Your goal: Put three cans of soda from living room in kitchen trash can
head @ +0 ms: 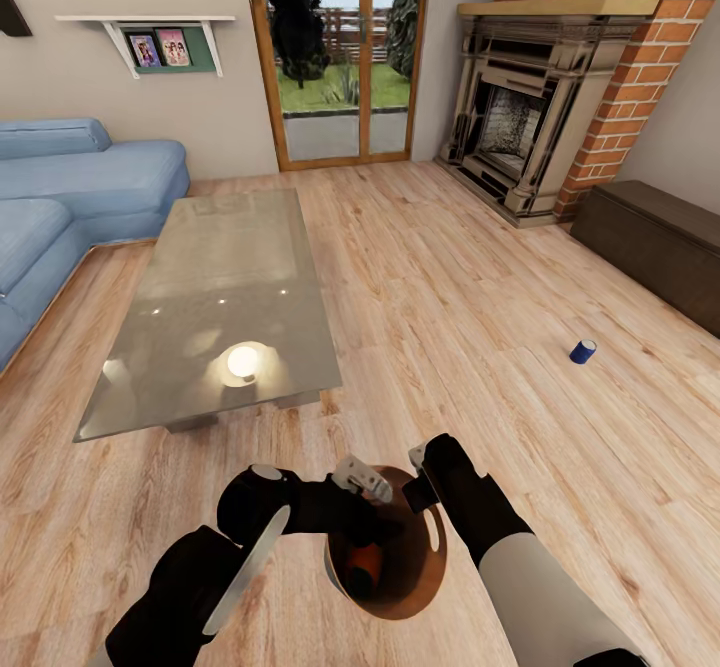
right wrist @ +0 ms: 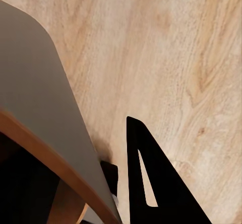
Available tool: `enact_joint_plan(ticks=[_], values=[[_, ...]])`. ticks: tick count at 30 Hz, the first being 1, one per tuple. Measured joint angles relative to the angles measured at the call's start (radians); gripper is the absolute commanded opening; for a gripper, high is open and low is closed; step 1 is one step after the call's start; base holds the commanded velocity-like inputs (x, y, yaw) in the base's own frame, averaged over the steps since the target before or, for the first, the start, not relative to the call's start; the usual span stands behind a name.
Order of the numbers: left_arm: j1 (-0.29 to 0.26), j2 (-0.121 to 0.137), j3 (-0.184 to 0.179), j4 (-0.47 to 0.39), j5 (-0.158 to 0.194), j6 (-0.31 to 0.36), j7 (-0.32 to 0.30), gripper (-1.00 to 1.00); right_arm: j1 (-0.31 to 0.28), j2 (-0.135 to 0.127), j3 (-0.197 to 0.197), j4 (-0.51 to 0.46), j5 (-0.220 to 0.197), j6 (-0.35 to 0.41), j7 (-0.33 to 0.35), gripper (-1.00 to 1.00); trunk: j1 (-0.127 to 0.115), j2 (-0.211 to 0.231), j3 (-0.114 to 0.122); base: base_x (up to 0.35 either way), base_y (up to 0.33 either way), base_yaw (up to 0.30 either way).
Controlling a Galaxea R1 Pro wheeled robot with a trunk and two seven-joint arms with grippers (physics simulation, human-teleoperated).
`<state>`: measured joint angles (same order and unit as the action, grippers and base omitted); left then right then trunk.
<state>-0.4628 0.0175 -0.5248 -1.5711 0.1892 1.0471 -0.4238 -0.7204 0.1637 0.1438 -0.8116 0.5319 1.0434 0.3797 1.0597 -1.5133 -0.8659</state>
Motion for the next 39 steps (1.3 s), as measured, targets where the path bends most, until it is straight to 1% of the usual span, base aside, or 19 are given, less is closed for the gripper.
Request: enact_joint_plan(ticks=[3,8,13,16,17,19,20,21,22,23,25,27,28,30,31,33,35,37,39], values=[[0.000,0.019,0.007,-0.003,0.000,0.000,-0.002,1.00,0.001,-0.001,-0.001,0.000,0.001,0.000,0.000,-1.00,0.000,0.000,0.000,0.000,0.000,0.000],[0.001,0.056,0.101,-0.016,0.001,0.000,-0.011,1.00,0.001,0.000,-0.002,0.000,0.001,0.000,0.001,-1.00,0.000,0.000,0.000,0.000,0.000,0.000],[0.001,0.134,0.187,-0.020,0.001,0.000,-0.103,1.00,0.001,-0.001,-0.002,0.000,0.002,0.000,0.002,-1.00,0.000,0.000,0.000,0.000,0.000,0.000],[0.001,0.171,0.268,-0.021,0.001,0.000,-0.178,1.00,0.001,-0.001,-0.002,0.000,0.001,0.000,0.002,-1.00,0.000,0.000,0.000,0.000,0.000,0.000],[0.001,0.204,0.336,-0.021,-0.003,-0.003,-0.246,1.00,0.001,-0.001,-0.002,0.000,0.000,0.000,0.002,-1.00,0.000,0.000,0.000,0.000,0.000,0.000],[0.001,0.253,0.429,-0.021,-0.002,-0.002,-0.331,1.00,0.001,-0.002,-0.003,-0.001,-0.001,0.000,0.002,-1.00,0.000,0.000,0.000,0.000,0.000,0.000],[0.001,0.268,0.466,-0.021,0.001,-0.001,-0.361,1.00,0.001,-0.002,-0.003,-0.001,-0.001,0.000,0.002,-1.00,0.000,0.000,0.000,0.000,0.000,0.000],[0.001,0.294,0.547,-0.020,-0.003,-0.003,-0.434,1.00,0.001,-0.010,-0.004,-0.001,-0.011,0.002,0.003,-1.00,0.000,0.000,0.000,0.000,0.000,0.000],[0.001,0.305,0.597,-0.020,-0.004,-0.001,-0.466,1.00,0.001,-0.016,-0.005,-0.001,-0.009,0.001,0.003,-1.00,0.000,0.000,0.000,0.000,0.000,0.000],[0.001,0.312,0.626,-0.019,-0.007,0.000,-0.486,1.00,0.001,-0.024,-0.005,-0.002,-0.003,0.001,0.003,-1.00,0.000,0.000,0.000,0.000,0.000,0.000],[0.003,0.317,0.645,-0.018,-0.011,0.000,-0.498,1.00,0.001,-0.036,-0.007,-0.003,0.014,-0.002,0.005,-1.00,0.000,0.000,0.000,0.000,0.000,0.000],[0.021,0.319,0.664,-0.015,-0.039,0.000,-0.495,1.00,0.001,-0.089,-0.024,-0.004,-0.028,0.004,0.043,-1.00,0.000,0.000,0.000,0.000,0.000,0.000],[0.029,0.318,0.666,-0.015,-0.050,0.000,-0.488,1.00,0.001,-0.109,-0.034,-0.004,-0.017,0.002,0.056,-1.00,0.000,0.000,0.000,0.000,0.000,0.000],[0.056,0.314,0.670,-0.013,-0.106,-0.009,-0.449,1.00,0.001,-0.195,-0.089,-0.004,-0.034,0.004,0.127,-1.00,0.000,0.000,0.000,0.000,0.000,0.000],[0.061,0.313,0.671,-0.011,-0.118,-0.024,-0.438,1.00,0.000,-0.222,-0.108,-0.005,-0.004,-0.001,0.139,-1.00,0.000,0.000,0.000,0.000,0.000,0.000],[0.080,0.308,0.671,0.012,-0.152,-0.077,-0.407,1.00,0.000,-0.310,-0.178,-0.005,-0.004,-0.002,0.184,-1.00,0.000,0.000,0.000,0.000,0.000,0.000],[0.088,0.306,0.671,0.028,-0.160,-0.095,-0.397,1.00,0.001,-0.337,-0.209,-0.005,0.056,-0.015,0.188,-1.00,0.000,0.000,0.000,0.000,0.000,0.000],[0.097,0.303,0.670,0.060,-0.171,-0.131,-0.375,1.00,0.000,-0.391,-0.266,-0.006,-0.007,-0.002,0.213,-1.00,0.000,0.000,0.000,0.000,0.000,0.000],[0.098,0.302,0.670,0.068,-0.174,-0.139,-0.355,1.00,0.001,-0.411,-0.277,-0.005,0.001,-0.003,0.217,-1.00,0.000,0.000,0.000,0.000,0.000,0.000]])
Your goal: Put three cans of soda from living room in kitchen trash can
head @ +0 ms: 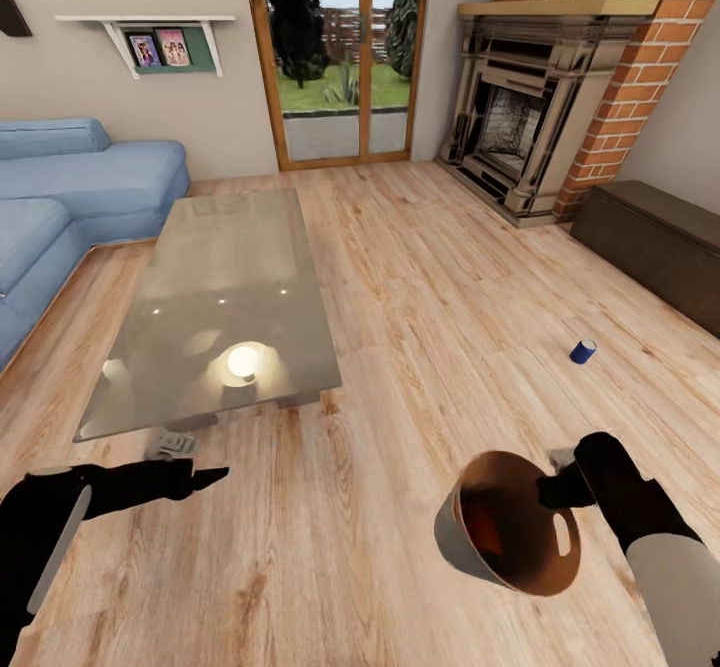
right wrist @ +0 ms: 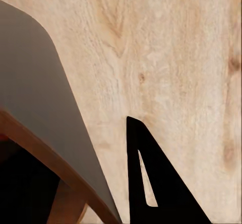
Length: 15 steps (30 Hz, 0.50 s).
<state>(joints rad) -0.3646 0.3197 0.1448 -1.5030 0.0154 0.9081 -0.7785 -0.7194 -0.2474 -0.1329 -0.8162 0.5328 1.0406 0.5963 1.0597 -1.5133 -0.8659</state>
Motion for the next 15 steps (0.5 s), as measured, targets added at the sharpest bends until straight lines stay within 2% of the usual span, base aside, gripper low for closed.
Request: enact_joint_plan(ticks=[2,5,8,13,15], values=[[-0.011,-0.011,-0.011,0.011,0.012,-0.011,0.011,1.00,0.013,0.011,0.012,-0.011,0.060,-0.031,0.006,-1.00,0.000,0.000,0.000,0.000,0.000,0.000],[-0.028,-0.028,-0.028,0.028,0.030,-0.027,0.028,1.00,0.031,0.028,0.031,-0.028,0.106,-0.067,0.017,-1.00,0.000,0.000,0.000,0.000,0.000,0.000],[-0.045,-0.045,-0.043,0.044,0.048,-0.043,0.045,1.00,0.050,0.045,0.049,-0.044,0.132,-0.097,0.026,-1.00,0.000,0.000,0.000,0.000,0.000,0.000],[-0.074,-0.073,-0.043,0.072,0.077,-0.071,0.073,1.00,0.081,0.073,0.078,-0.072,0.161,-0.145,0.042,-1.00,0.000,0.000,0.000,0.000,0.000,0.000],[-0.085,-0.085,-0.043,0.083,0.081,-0.082,0.084,1.00,0.093,0.084,0.078,-0.083,0.170,-0.165,0.049,-1.00,0.000,0.000,0.000,0.000,0.000,0.000]])
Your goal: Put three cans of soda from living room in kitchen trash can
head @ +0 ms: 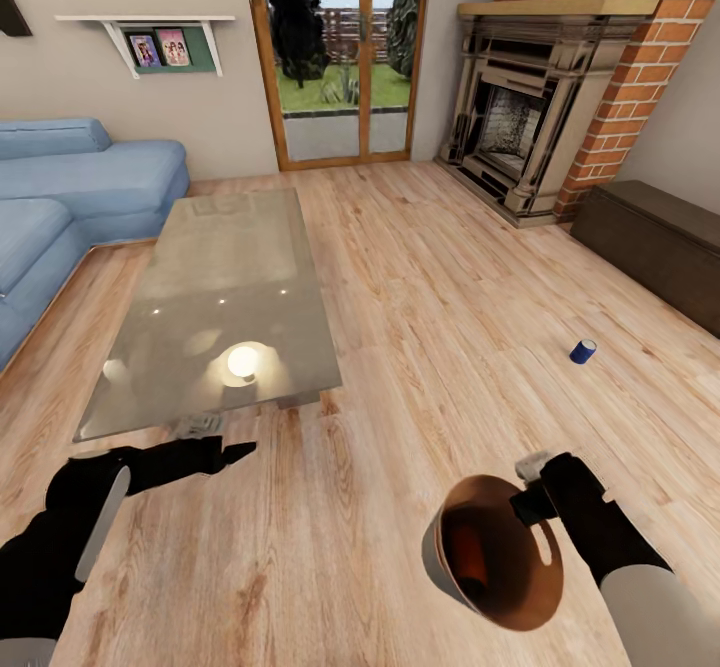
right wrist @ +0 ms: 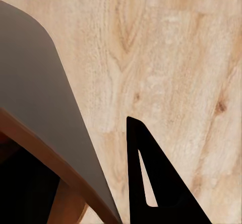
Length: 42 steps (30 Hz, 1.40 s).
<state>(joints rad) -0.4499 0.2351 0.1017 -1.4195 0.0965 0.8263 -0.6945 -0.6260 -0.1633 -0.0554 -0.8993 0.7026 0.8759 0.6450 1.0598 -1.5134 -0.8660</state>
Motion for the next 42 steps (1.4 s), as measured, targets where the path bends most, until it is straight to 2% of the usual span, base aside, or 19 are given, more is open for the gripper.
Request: enact_joint_plan(ticks=[8,12,16,19,20,21,23,24,26,28,29,30,32,33,34,36,37,40,42], values=[[-0.046,-0.045,0.003,0.045,-0.006,-0.044,0.045,1.00,0.037,0.045,-0.005,-0.041,0.035,-0.078,0.012,-1.00,0.000,0.000,0.000,0.000,0.000,0.000],[-0.023,-0.068,0.014,0.068,-0.029,-0.067,0.022,1.00,0.014,0.068,-0.030,-0.045,0.057,-0.091,-0.019,-1.00,0.000,0.000,0.000,0.000,0.000,0.000],[-0.001,-0.090,0.017,0.090,-0.053,-0.053,0.000,1.00,-0.008,0.090,-0.053,-0.024,0.089,-0.105,-0.029,-1.00,0.000,0.000,0.000,0.000,0.000,0.000],[0.016,-0.092,0.019,0.107,-0.071,-0.047,-0.017,1.00,-0.025,0.099,-0.070,-0.008,0.098,-0.110,-0.033,-1.00,0.000,0.000,0.000,0.000,0.000,0.000],[0.076,-0.091,0.019,0.161,-0.073,-0.045,-0.111,1.00,-0.075,0.099,-0.170,0.079,0.095,-0.109,-0.033,-1.00,0.000,0.000,0.000,0.000,0.000,0.000],[0.183,-0.092,0.019,0.165,-0.080,-0.046,-0.115,1.00,-0.101,0.099,-0.178,0.086,0.101,-0.113,-0.033,-1.00,0.000,0.000,0.000,0.000,0.000,0.000],[0.178,-0.091,0.019,0.163,-0.077,-0.045,-0.116,1.00,-0.105,0.099,-0.180,-0.002,0.070,-0.125,-0.046,-1.00,0.000,0.000,0.000,0.000,0.000,0.000],[0.180,-0.091,0.020,0.162,-0.078,-0.045,-0.117,1.00,-0.106,0.100,-0.182,-0.002,0.012,-0.126,-0.078,-1.00,0.000,0.000,0.000,0.000,0.000,0.000],[0.181,-0.091,0.020,0.161,-0.078,-0.045,-0.118,1.00,-0.105,0.101,-0.181,0.009,-0.051,-0.114,-0.035,-1.00,0.000,0.000,0.000,0.000,0.000,0.000],[0.181,-0.092,0.020,0.161,-0.079,-0.045,-0.118,1.00,-0.105,0.103,-0.181,0.017,-0.205,-0.117,-0.034,-1.00,0.000,0.000,0.000,0.000,0.000,0.000],[0.181,-0.092,0.019,0.161,-0.079,-0.046,-0.118,1.00,-0.106,0.103,-0.183,0.005,-0.259,-0.107,-0.033,-1.00,0.000,0.000,0.000,0.000,0.000,0.000],[0.181,-0.092,0.019,0.161,-0.079,-0.046,-0.118,1.00,-0.106,0.104,-0.183,0.004,-0.262,-0.104,-0.031,-1.00,0.000,0.000,0.000,0.000,0.000,0.000],[0.182,-0.092,0.020,0.160,-0.079,-0.046,-0.117,1.00,-0.106,0.103,-0.182,0.005,-0.182,-0.129,-0.039,-1.00,0.000,0.000,0.000,0.000,0.000,0.000],[0.182,-0.092,0.020,0.160,-0.079,-0.046,-0.117,1.00,-0.106,0.103,-0.183,0.005,-0.161,-0.133,-0.039,-1.00,0.000,0.000,0.000,0.000,0.000,0.000],[0.182,-0.092,0.020,0.160,-0.079,-0.046,-0.117,1.00,-0.105,0.103,-0.182,0.005,-0.170,-0.131,-0.038,-1.00,0.000,0.000,0.000,0.000,0.000,0.000],[0.182,-0.092,0.019,0.160,-0.080,-0.047,-0.117,1.00,-0.106,0.103,-0.181,0.005,-0.218,-0.119,-0.033,-1.00,0.000,0.000,0.000,0.000,0.000,0.000],[0.182,-0.092,0.019,0.161,-0.080,-0.047,-0.117,1.00,-0.106,0.104,-0.181,0.005,-0.223,-0.119,-0.033,-1.00,0.000,0.000,0.000,0.000,0.000,0.000],[0.183,-0.092,0.020,0.161,-0.080,-0.047,-0.117,1.00,-0.105,0.104,-0.180,0.005,-0.191,-0.131,-0.037,-1.00,0.000,0.000,0.000,0.000,0.000,0.000],[0.182,-0.092,0.019,0.162,-0.080,-0.047,-0.116,1.00,-0.105,0.105,-0.178,0.005,-0.205,-0.127,-0.035,-1.00,0.000,0.000,0.000,0.000,0.000,0.000]])
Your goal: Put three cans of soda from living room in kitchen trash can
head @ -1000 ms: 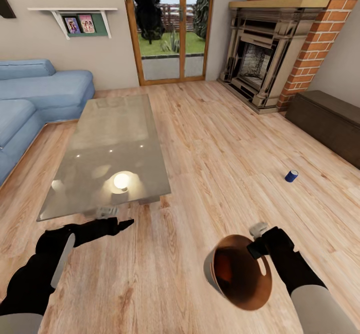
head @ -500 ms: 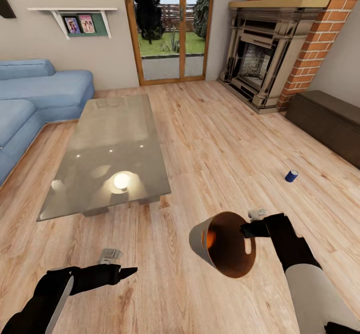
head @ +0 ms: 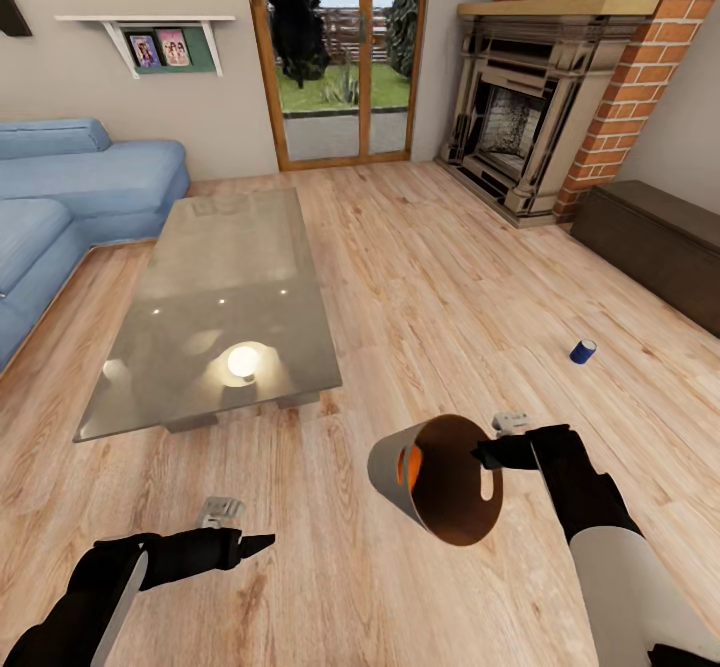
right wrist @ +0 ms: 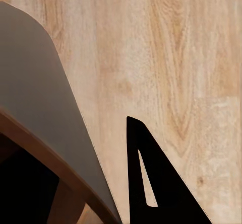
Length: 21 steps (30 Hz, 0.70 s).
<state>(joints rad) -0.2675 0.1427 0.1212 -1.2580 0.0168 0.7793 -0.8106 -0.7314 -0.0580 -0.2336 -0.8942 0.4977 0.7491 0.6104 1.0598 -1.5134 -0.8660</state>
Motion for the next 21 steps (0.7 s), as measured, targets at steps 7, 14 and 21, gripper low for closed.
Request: enact_joint_plan(ticks=[7,14,21], values=[[0.000,0.000,0.000,0.001,-0.001,-0.001,0.014,1.00,0.000,0.000,0.002,-0.001,0.000,-0.002,0.000,-1.00,0.000,0.000,0.000,0.000,0.000,0.000],[0.000,0.000,0.000,0.001,-0.002,-0.003,0.020,1.00,0.000,0.001,0.003,-0.002,0.001,-0.003,0.000,-1.00,0.000,0.000,0.000,0.000,0.000,0.000],[0.000,0.000,0.000,0.003,-0.002,-0.003,0.022,1.00,0.000,0.002,0.004,-0.003,0.001,0.002,0.000,-1.00,0.000,0.000,0.003,0.000,0.000,-0.102]])
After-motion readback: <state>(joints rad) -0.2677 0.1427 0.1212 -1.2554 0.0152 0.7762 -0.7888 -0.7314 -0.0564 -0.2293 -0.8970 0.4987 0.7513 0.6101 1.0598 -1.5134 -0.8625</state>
